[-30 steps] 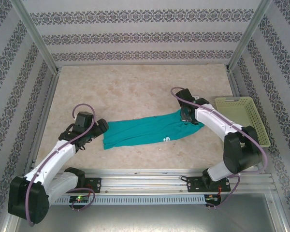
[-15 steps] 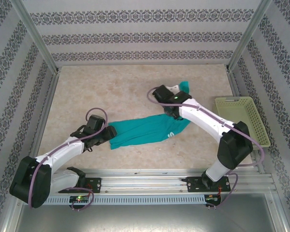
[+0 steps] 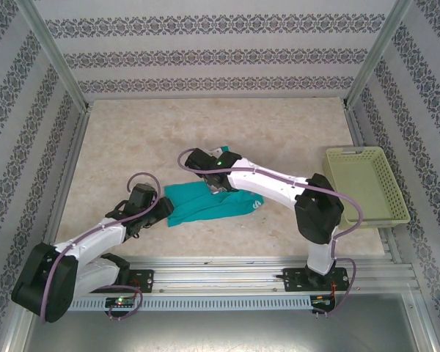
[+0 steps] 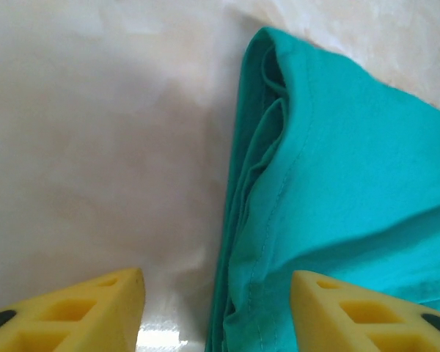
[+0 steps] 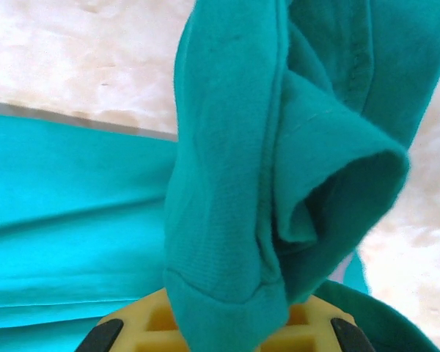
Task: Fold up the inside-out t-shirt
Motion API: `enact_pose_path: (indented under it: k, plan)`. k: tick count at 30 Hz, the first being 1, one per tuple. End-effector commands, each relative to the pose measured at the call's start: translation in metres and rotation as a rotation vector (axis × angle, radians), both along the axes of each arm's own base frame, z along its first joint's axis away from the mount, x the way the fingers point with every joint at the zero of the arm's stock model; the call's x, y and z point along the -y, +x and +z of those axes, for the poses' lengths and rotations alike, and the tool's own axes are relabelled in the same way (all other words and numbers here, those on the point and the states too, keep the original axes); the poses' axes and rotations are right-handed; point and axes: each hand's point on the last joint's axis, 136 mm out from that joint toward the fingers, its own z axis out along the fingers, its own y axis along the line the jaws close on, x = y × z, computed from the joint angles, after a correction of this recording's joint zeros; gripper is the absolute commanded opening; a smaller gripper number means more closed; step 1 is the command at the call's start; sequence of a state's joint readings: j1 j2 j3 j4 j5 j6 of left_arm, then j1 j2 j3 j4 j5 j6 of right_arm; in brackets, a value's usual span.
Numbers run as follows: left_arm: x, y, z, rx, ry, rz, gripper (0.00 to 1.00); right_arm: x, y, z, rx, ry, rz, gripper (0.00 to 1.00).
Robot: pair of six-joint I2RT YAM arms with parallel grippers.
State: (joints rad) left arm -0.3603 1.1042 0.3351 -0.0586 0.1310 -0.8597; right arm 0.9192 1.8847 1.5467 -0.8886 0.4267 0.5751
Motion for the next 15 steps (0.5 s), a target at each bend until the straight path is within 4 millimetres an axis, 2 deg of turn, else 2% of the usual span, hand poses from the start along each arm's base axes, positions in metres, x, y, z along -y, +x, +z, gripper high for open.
enact_pose_path:
  k: [1,9,15]
  plan:
    - [0.012,0.005,0.001,0.04,-0.06,-0.011,0.5,-0.037,0.0,0.01,-0.026,0.194,-0.034,0.04]
    - [0.023,0.005,-0.003,0.039,-0.068,-0.06,0.38,-0.081,-0.01,0.002,-0.114,0.349,-0.018,0.04]
    - [0.026,0.005,-0.006,0.032,-0.067,-0.07,0.29,-0.098,-0.017,-0.004,-0.15,0.388,-0.012,0.05]
